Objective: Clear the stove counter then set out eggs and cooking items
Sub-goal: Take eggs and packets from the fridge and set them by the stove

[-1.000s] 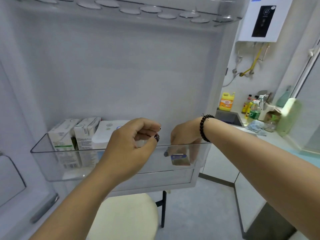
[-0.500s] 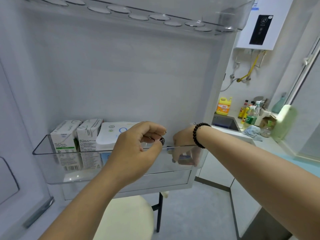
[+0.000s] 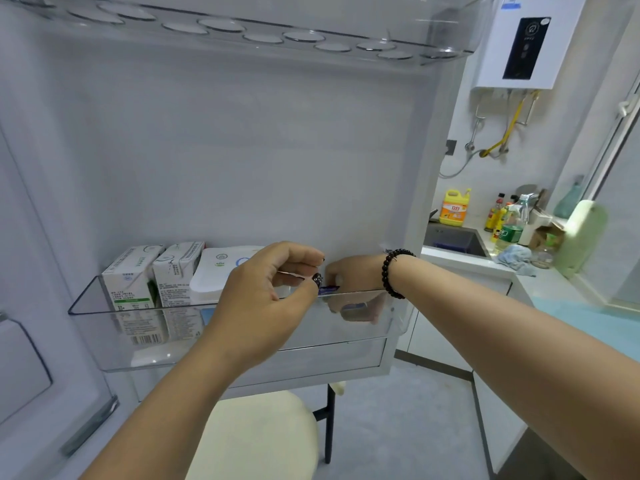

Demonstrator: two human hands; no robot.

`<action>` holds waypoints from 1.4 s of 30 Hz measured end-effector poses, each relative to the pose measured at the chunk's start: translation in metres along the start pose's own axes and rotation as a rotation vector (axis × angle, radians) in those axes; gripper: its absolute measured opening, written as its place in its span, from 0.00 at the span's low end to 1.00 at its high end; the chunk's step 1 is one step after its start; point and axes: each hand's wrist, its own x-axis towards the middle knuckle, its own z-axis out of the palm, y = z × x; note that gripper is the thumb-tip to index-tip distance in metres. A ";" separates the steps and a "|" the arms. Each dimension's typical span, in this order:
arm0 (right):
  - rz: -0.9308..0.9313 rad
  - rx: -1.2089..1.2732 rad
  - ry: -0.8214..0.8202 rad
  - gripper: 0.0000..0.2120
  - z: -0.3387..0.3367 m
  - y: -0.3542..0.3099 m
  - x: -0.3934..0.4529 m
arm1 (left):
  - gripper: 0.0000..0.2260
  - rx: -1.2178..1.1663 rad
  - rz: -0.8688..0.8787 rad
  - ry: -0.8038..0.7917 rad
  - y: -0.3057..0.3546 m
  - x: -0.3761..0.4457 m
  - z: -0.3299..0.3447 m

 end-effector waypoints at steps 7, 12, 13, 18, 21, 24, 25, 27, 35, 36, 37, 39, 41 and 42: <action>-0.113 0.346 0.324 0.13 -0.036 0.000 -0.049 | 0.12 -0.277 -0.270 0.154 0.012 0.013 -0.004; -0.244 0.156 0.594 0.19 -0.047 -0.006 -0.104 | 0.07 -0.423 -0.403 0.094 0.027 0.026 0.002; -0.254 0.103 0.634 0.20 -0.044 -0.006 -0.112 | 0.08 -0.408 -0.401 0.062 0.031 0.027 0.006; -0.258 0.031 0.748 0.23 -0.023 0.007 -0.127 | 0.09 -0.310 -0.360 -0.061 0.041 0.033 0.029; -0.275 0.174 0.800 0.29 -0.011 0.027 -0.131 | 0.07 -0.266 -0.345 -0.075 0.041 0.035 0.045; -0.216 0.385 0.825 0.37 0.002 0.057 -0.139 | 0.06 -0.224 -0.330 -0.050 0.039 0.038 0.063; -0.191 0.471 0.849 0.37 0.008 0.070 -0.143 | 0.05 -0.171 -0.296 -0.044 0.038 0.038 0.071; -0.162 0.637 0.897 0.35 0.018 0.089 -0.149 | 0.06 0.016 -0.185 -0.051 0.035 0.036 0.085; -0.117 1.105 0.995 0.36 0.060 0.137 -0.171 | 0.04 0.639 0.121 0.113 0.030 0.006 0.150; -0.116 1.148 0.995 0.37 0.064 0.139 -0.172 | 0.03 0.647 0.141 0.139 0.030 0.004 0.154; -0.118 1.179 0.977 0.37 0.068 0.144 -0.177 | 0.03 0.637 0.140 0.172 0.032 0.000 0.159; -0.121 1.222 0.939 0.36 0.073 0.148 -0.183 | 0.04 0.586 0.080 0.218 0.035 -0.006 0.163; -0.132 1.247 0.909 0.31 0.077 0.154 -0.190 | 0.04 0.545 0.023 0.254 0.039 -0.014 0.165; -0.146 1.265 0.903 0.27 0.078 0.155 -0.192 | 0.04 0.547 0.016 0.275 0.041 -0.020 0.165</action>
